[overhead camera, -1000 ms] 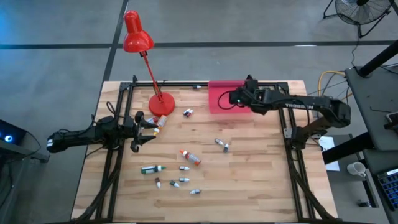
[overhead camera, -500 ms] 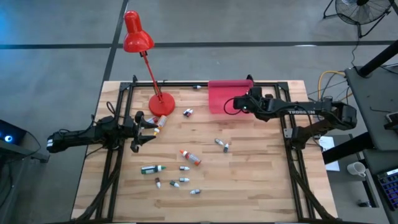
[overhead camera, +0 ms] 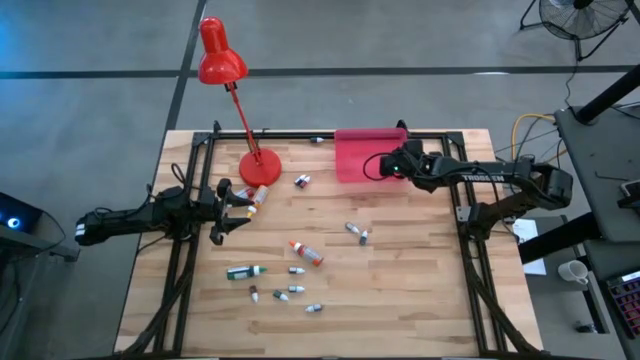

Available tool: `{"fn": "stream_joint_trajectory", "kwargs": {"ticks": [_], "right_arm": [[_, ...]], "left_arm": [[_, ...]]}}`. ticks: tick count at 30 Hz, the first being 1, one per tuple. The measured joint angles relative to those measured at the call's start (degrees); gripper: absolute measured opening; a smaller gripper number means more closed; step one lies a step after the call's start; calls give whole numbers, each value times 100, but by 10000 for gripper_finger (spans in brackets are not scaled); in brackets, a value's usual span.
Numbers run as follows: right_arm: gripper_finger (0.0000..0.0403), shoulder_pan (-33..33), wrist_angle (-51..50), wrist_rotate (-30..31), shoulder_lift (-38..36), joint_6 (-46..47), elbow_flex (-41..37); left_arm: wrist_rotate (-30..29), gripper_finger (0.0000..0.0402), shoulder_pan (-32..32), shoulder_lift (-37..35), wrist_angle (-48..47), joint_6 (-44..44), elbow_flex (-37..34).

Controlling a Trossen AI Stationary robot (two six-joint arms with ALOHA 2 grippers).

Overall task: Pick & Place food coloring
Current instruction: Put the large yellow food coloring bottle into the red bin, then put the small blue food coloring bottle into the red bin

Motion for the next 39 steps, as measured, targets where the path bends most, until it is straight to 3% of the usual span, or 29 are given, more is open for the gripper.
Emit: {"fn": "stream_joint_trajectory", "kwargs": {"ticks": [20,28,31,36,39], "right_arm": [[189,0,-222,-190,-141,-618,3],[222,11,-1314,-314,-640,-929,463],[232,49,-1712,-888,-836,-1085,635],[240,211,-1749,-2844,-933,-1492,663],[238,420,-1760,-3684,-826,-1755,599]], "left_arm": [[0,220,0,0,0,0,0],[0,220,0,-1,0,0,0],[0,220,-2,1,0,0,2],[0,220,-1,-1,0,0,1],[0,220,-2,1,0,0,1]]}}
